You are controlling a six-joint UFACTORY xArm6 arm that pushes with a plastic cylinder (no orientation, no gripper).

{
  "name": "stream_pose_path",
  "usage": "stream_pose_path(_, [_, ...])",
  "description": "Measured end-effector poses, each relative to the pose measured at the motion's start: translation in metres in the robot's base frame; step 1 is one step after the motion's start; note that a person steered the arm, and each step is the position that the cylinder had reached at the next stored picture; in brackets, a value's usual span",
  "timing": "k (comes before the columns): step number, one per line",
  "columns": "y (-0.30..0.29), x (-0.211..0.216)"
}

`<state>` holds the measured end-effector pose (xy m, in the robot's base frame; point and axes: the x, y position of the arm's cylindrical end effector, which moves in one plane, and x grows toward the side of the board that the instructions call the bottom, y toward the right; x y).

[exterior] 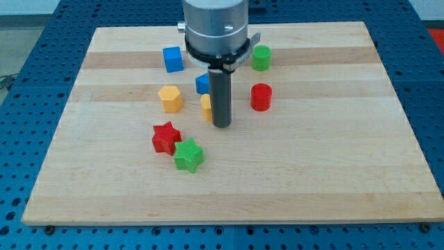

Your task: Push the blue cube into the blue triangle

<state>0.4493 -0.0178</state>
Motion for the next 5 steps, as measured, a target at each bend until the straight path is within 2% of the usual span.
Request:
stream_pose_path(4, [-0.007, -0.118])
stream_pose_path(5, [-0.032, -0.13])
